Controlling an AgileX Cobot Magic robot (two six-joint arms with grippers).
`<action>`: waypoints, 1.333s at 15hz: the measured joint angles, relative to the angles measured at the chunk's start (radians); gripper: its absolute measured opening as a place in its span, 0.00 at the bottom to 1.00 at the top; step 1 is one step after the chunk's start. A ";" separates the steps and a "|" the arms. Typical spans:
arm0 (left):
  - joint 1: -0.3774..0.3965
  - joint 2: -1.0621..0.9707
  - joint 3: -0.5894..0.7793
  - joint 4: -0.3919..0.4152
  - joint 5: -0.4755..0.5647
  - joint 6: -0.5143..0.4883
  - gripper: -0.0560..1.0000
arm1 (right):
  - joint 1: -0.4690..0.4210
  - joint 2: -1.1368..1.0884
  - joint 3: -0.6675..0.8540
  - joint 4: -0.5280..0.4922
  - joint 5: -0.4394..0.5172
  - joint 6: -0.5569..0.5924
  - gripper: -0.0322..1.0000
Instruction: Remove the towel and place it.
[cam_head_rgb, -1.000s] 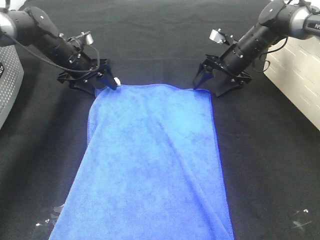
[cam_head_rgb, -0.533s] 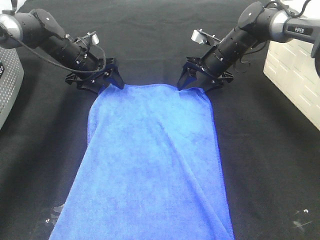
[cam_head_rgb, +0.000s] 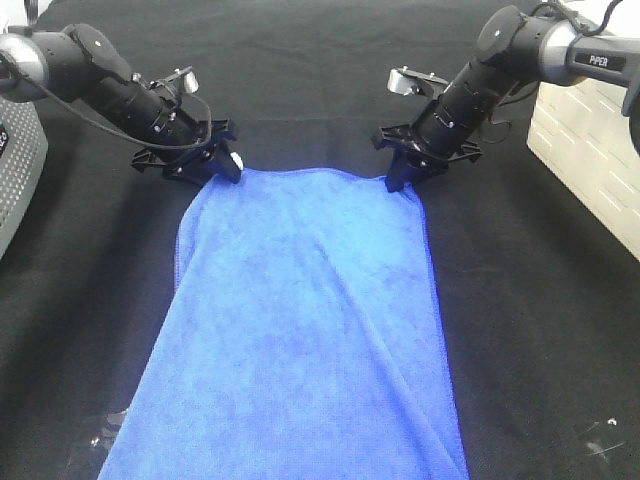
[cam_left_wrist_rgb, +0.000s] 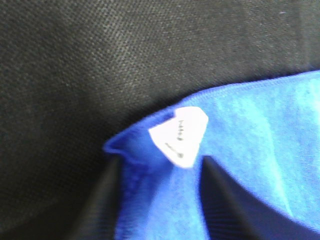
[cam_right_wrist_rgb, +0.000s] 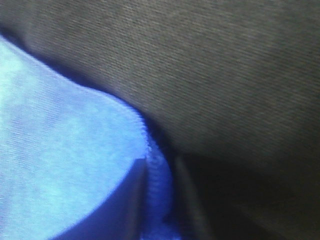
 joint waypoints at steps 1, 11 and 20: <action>0.000 0.001 0.000 0.000 -0.004 0.014 0.35 | -0.001 0.000 0.000 -0.008 0.000 0.000 0.11; -0.023 -0.002 -0.050 0.167 0.019 0.095 0.09 | -0.001 -0.034 -0.018 -0.119 -0.067 -0.001 0.04; -0.062 0.011 -0.353 0.310 0.011 0.179 0.08 | 0.007 -0.036 -0.196 -0.232 -0.126 -0.027 0.04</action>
